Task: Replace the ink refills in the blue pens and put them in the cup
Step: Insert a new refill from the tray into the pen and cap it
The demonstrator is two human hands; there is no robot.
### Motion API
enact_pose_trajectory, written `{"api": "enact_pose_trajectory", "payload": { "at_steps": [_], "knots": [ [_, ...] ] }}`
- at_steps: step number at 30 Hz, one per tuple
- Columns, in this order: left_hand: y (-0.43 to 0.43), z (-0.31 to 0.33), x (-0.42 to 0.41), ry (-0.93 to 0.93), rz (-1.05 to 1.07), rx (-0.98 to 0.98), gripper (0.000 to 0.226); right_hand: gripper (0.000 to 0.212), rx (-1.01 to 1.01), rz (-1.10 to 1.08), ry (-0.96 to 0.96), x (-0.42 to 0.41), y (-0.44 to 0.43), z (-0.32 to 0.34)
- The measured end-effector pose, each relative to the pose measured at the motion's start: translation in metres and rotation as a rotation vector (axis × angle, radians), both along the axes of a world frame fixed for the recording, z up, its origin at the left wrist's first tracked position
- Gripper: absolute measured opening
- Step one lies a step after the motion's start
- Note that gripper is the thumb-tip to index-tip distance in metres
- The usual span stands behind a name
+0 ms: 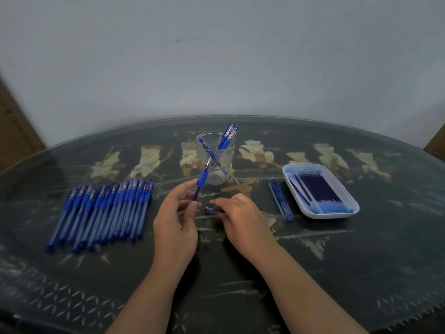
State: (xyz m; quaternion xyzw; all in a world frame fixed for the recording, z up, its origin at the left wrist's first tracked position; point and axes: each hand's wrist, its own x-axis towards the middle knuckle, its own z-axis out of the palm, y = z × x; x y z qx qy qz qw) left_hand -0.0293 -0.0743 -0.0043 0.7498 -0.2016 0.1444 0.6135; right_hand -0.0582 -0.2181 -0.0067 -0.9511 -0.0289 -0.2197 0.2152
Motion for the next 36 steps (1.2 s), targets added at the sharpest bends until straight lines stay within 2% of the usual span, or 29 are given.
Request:
{"api": "enact_pose_trajectory", "payload": {
  "at_steps": [3, 6, 9, 11, 14, 17, 20, 22, 27, 36],
  "knots": [
    [0.001, -0.002, 0.001, 0.004, -0.008, 0.015, 0.069, 0.043, -0.020, -0.029, -0.001, 0.002, -0.004, 0.000],
    [0.001, -0.003, 0.001, 0.013, -0.019, 0.034, 0.062, 0.050, -0.081, -0.044, 0.103, -0.001, -0.012, 0.003],
    [0.000, -0.002, 0.001, 0.028, -0.029, 0.039, 0.061, 0.043, -0.107, -0.043, 0.225, -0.006, -0.015, 0.010],
    [0.000, -0.002, 0.001, 0.026, -0.033, 0.038, 0.061, 0.039, -0.031, -0.077, 0.280, -0.008, -0.016, 0.017],
    [0.000, -0.001, 0.000, 0.019, -0.044, 0.050, 0.062, 0.031, 0.251, -0.147, 0.274, -0.012, -0.022, 0.033],
    [0.000, -0.002, 0.000, 0.021, -0.079, 0.073, 0.065, 0.035, 0.605, -0.143, 0.102, -0.018, -0.029, 0.054],
    [-0.001, -0.004, 0.001, -0.014, -0.107, 0.114, 0.066, 0.032, 1.030, -0.024, -0.108, -0.025, -0.029, 0.078],
    [-0.002, -0.006, 0.002, -0.015, -0.115, 0.130, 0.066, 0.027, 1.187, 0.054, -0.205, -0.027, -0.027, 0.086],
    [-0.002, -0.007, 0.001, -0.063, -0.147, 0.134, 0.071, 0.024, 1.162, 0.013, -0.286, -0.027, -0.020, 0.085],
    [-0.001, -0.006, 0.001, -0.101, -0.173, 0.164, 0.081, 0.024, 1.118, -0.058, -0.262, -0.025, -0.017, 0.079]
  ]
}}
